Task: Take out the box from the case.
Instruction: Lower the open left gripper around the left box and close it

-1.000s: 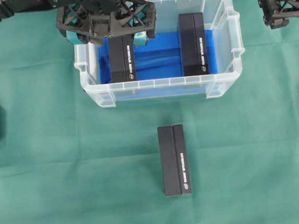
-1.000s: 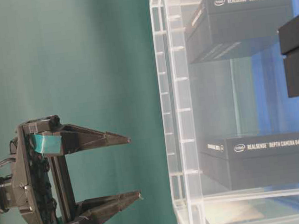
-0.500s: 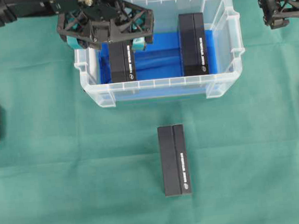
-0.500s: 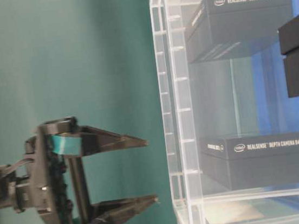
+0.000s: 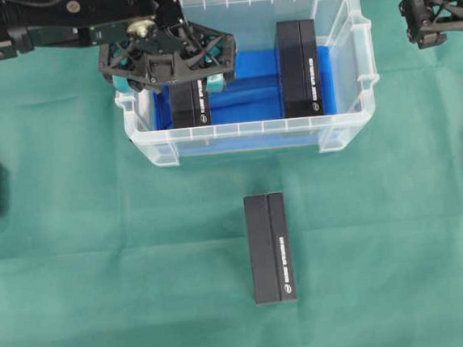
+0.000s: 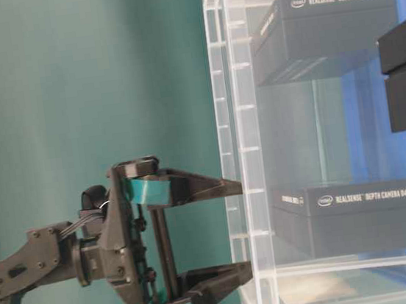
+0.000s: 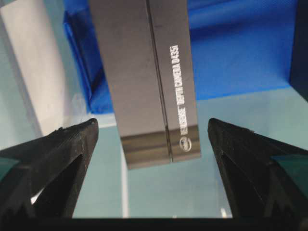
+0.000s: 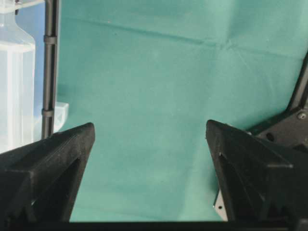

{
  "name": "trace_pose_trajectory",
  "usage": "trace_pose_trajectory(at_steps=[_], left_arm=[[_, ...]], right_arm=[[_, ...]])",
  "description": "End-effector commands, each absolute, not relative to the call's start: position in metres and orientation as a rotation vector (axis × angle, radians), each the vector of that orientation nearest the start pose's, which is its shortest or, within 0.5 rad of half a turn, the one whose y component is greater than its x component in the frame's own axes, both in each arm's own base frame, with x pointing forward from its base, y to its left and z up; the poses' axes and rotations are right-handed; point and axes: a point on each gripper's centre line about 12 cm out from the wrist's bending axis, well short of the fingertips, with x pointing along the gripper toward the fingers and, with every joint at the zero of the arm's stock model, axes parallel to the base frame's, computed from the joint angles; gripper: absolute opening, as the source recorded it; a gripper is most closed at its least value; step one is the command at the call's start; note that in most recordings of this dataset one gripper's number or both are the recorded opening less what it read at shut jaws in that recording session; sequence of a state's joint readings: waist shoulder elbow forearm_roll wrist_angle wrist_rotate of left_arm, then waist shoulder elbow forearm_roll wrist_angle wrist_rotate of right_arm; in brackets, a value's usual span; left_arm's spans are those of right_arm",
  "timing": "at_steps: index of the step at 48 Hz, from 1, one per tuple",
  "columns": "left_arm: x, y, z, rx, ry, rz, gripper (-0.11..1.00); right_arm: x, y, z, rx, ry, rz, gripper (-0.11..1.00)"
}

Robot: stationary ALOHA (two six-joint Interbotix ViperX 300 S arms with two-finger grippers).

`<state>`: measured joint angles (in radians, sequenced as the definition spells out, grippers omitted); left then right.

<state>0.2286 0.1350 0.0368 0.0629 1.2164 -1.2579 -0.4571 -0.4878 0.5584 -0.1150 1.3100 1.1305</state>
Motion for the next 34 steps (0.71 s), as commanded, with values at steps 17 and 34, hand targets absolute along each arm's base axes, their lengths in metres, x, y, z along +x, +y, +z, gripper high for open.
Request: trace_pose_trajectory(at_steps=[17, 34], left_arm=[[0.411, 0.114, 0.232, -1.125, 1.038, 1.075, 0.94], [0.405, 0.114, 0.214, -1.126, 1.050, 1.086, 0.94]], right_arm=[[0.204, -0.113, 0.287, 1.121, 0.968, -1.183, 0.91], [0.206, -0.113, 0.287, 1.119, 0.958, -1.174, 0.91]])
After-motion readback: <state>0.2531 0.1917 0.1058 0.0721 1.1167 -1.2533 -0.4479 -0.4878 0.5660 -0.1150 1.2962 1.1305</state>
